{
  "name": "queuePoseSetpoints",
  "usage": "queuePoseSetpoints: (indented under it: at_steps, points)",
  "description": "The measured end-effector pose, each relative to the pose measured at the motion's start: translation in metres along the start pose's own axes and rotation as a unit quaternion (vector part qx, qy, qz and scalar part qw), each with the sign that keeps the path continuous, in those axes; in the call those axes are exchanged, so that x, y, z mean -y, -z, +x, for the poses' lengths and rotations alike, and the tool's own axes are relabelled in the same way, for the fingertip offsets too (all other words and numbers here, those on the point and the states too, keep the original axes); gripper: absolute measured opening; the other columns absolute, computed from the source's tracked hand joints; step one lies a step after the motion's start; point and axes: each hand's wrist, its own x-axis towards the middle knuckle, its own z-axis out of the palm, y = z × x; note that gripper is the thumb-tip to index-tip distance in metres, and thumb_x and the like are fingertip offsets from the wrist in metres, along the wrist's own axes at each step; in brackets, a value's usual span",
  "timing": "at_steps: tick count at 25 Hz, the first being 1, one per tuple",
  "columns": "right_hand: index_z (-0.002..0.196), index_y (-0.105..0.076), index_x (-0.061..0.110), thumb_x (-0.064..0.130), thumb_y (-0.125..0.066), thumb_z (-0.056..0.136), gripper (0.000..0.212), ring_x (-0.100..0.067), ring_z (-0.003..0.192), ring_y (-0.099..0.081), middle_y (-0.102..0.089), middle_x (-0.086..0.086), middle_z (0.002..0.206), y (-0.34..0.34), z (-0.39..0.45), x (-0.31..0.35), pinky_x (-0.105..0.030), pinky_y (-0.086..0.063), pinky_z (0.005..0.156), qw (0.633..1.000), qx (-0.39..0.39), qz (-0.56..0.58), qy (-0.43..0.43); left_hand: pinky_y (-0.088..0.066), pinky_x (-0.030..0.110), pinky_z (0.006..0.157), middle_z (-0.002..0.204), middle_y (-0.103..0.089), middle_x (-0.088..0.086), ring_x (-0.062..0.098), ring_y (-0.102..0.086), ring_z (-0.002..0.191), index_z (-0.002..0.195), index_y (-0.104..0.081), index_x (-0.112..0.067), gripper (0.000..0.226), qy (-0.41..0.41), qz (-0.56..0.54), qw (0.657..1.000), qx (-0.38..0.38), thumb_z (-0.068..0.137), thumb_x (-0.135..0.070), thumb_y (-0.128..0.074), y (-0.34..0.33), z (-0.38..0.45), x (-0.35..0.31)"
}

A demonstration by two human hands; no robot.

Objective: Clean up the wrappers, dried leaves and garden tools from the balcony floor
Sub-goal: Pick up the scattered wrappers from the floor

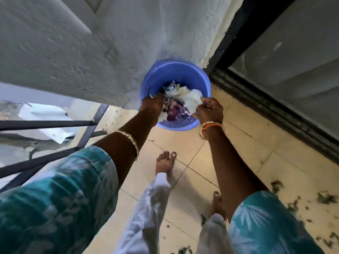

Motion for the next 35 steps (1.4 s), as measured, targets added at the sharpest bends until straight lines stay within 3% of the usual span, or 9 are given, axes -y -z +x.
queuePoseSetpoints:
  at_steps: [4,10,13,18,21,24,27,31,35]
  points:
    - [0.105,-0.062,0.019,0.001,-0.047,0.074,0.039,-0.028,0.106,-0.058,-0.058,-0.002,0.102,-0.007,0.007,-0.008,-0.048,-0.048,0.095,0.998,0.029,0.031,-0.037,-0.049,0.037,0.086,0.111,-0.062,0.015,0.027,-0.059,0.098,0.123,-0.058,-0.004,0.039,0.015,-0.025,0.999,0.036,0.097,-0.032,-0.048,-0.005,0.007,-0.007]
    - [0.113,-0.062,0.013,-0.006,-0.047,0.084,0.038,-0.02,0.096,-0.056,-0.058,-0.003,0.105,0.005,-0.007,-0.006,-0.048,-0.048,0.095,0.997,0.032,0.046,-0.045,-0.046,0.036,0.089,0.116,-0.051,0.005,0.024,-0.051,0.103,0.134,-0.047,-0.01,0.042,0.034,-0.021,0.997,0.069,0.1,-0.033,-0.042,-0.002,-0.005,-0.016]
    - [0.089,-0.066,0.02,0.005,-0.052,0.083,0.021,-0.017,0.079,-0.059,-0.064,-0.004,0.092,0.019,-0.023,0.002,-0.047,-0.053,0.087,0.998,0.018,0.043,-0.038,-0.044,0.035,0.097,0.131,-0.056,0.016,0.032,-0.052,0.12,0.127,-0.053,-0.002,0.04,-0.052,0.143,0.987,0.046,0.099,-0.028,-0.041,0.002,-0.012,-0.015]
    - [0.051,-0.051,0.019,0.025,-0.057,0.076,0.026,-0.03,0.06,-0.061,-0.061,-0.005,0.053,0.051,-0.067,0.0,-0.043,-0.053,0.072,0.996,-0.087,0.029,0.005,-0.035,0.029,0.08,0.108,-0.064,0.024,0.037,-0.057,0.104,0.101,-0.06,0.006,0.024,-0.281,0.236,0.93,0.016,0.095,-0.011,-0.044,0.01,-0.063,0.002]
    - [0.051,-0.041,0.017,0.026,-0.061,0.08,0.036,-0.036,0.062,-0.061,-0.06,-0.017,0.057,0.075,-0.108,-0.025,-0.039,-0.052,0.071,0.986,-0.161,-0.015,0.029,-0.037,0.031,0.077,0.098,-0.066,0.024,0.037,-0.059,0.095,0.096,-0.06,0.006,0.024,-0.366,0.268,0.889,0.061,0.093,-0.012,-0.045,0.014,-0.088,0.026]
    - [0.057,-0.041,0.021,0.021,-0.064,0.083,0.034,-0.024,0.059,-0.059,-0.058,-0.007,0.055,0.097,-0.156,-0.063,-0.027,-0.045,0.063,0.976,-0.215,-0.023,0.036,-0.037,0.035,0.074,0.092,-0.066,0.025,0.038,-0.06,0.089,0.09,-0.062,0.003,0.018,-0.414,0.31,0.848,0.112,0.092,-0.008,-0.048,0.016,-0.114,0.056]
    - [0.071,-0.055,0.013,0.013,-0.065,0.082,0.015,-0.001,0.053,-0.049,-0.053,0.007,0.059,0.113,-0.209,-0.115,-0.013,-0.034,0.055,0.957,-0.288,-0.003,0.021,-0.041,0.032,0.076,0.096,-0.068,0.02,0.036,-0.062,0.09,0.09,-0.063,-0.001,0.016,-0.409,0.355,0.82,0.184,0.091,-0.008,-0.049,0.017,-0.139,0.1]
    - [0.082,-0.065,0.005,0.005,-0.062,0.082,0.004,-0.015,0.065,-0.058,-0.068,-0.008,0.081,0.091,-0.239,-0.191,-0.004,-0.039,0.06,0.956,-0.29,-0.015,0.029,-0.042,0.028,0.076,0.102,-0.067,0.018,0.034,-0.061,0.094,0.097,-0.063,-0.005,0.016,-0.354,0.416,0.808,0.221,0.092,-0.012,-0.049,0.031,-0.135,0.168]
    - [0.084,-0.069,0.01,0.005,-0.062,0.082,0.009,-0.024,0.072,-0.063,-0.066,-0.012,0.089,0.025,-0.212,-0.257,-0.02,-0.047,0.068,0.974,-0.214,-0.058,0.048,-0.04,0.021,0.08,0.11,-0.066,0.016,0.03,-0.061,0.104,0.106,-0.063,-0.004,0.02,-0.298,0.461,0.809,0.209,0.094,-0.01,-0.049,0.061,-0.07,0.238]
